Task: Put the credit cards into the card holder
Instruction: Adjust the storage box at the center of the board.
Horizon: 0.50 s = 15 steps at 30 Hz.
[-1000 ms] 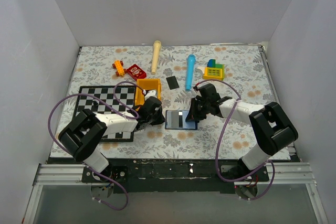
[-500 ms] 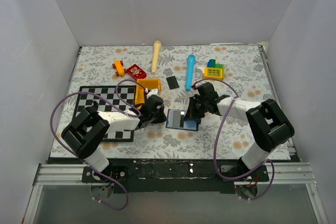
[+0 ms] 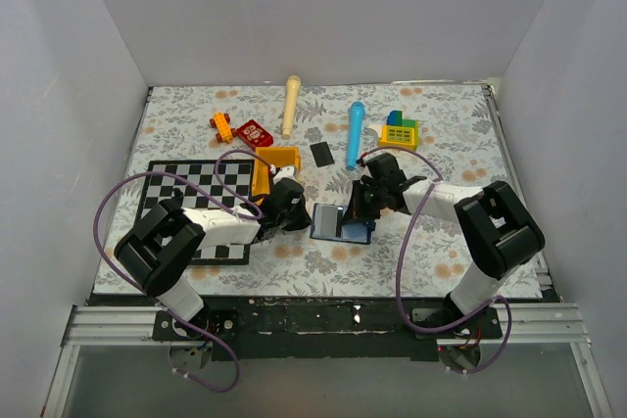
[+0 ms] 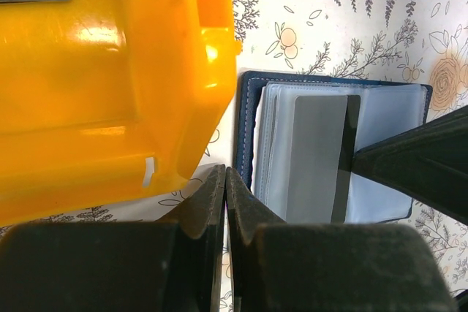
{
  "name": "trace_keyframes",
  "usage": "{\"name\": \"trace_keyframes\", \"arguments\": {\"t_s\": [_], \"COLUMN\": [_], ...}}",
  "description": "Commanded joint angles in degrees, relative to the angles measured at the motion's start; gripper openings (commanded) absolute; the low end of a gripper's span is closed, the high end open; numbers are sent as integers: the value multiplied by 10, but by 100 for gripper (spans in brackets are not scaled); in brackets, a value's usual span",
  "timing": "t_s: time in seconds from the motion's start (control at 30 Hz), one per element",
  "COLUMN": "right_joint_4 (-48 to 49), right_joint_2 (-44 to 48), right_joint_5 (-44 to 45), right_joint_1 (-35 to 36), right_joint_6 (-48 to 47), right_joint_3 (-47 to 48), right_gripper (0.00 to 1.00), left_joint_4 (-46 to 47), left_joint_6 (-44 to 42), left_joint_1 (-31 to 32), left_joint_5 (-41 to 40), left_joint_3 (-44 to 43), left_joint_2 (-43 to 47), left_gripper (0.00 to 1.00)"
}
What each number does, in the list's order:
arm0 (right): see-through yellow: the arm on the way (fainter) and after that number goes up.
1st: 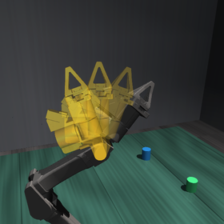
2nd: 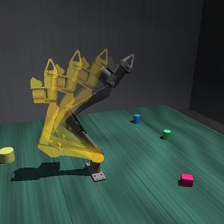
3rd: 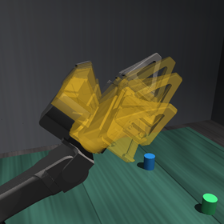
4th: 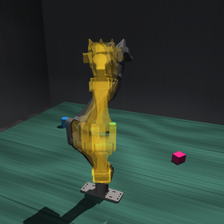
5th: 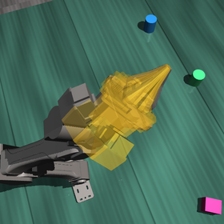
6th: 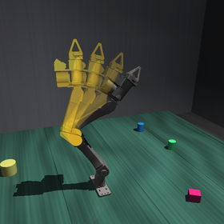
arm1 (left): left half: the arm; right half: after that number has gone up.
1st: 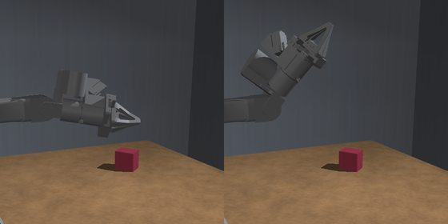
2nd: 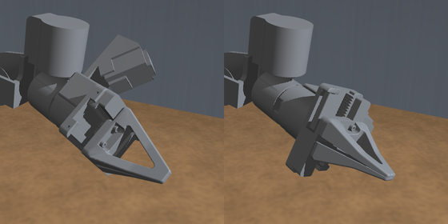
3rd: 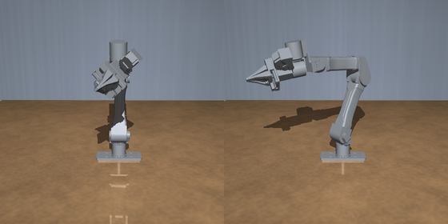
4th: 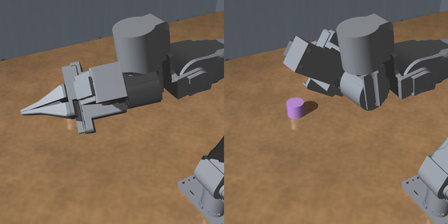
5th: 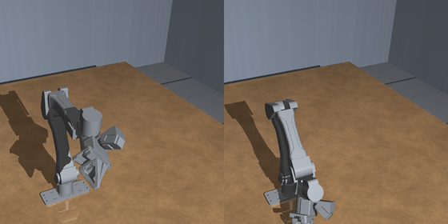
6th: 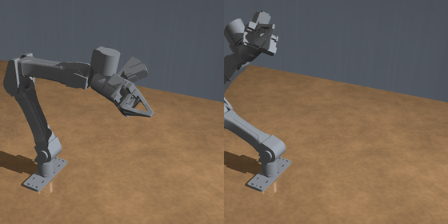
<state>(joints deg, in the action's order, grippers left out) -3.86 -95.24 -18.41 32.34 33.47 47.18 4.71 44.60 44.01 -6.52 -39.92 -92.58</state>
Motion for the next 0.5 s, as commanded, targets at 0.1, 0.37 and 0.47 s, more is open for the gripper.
{"name": "trace_keyframes", "arguments": {"t_s": [0.1,0.37,0.47], "right_joint_4": [32,68,76], "right_joint_2": [-32,-42,-41], "right_joint_5": [-18,-39,-44], "right_joint_1": [8,15,16], "right_joint_6": [10,19,20], "right_joint_3": [24,20,18], "right_gripper": [1,1,1], "left_joint_4": [-15,-14,-14], "left_joint_6": [14,25,26], "left_joint_1": [19,38,41], "left_joint_5": [26,26,26], "left_joint_3": [27,25,23], "left_joint_2": [-5,-13,-16], "left_gripper": [0,0,0]}}
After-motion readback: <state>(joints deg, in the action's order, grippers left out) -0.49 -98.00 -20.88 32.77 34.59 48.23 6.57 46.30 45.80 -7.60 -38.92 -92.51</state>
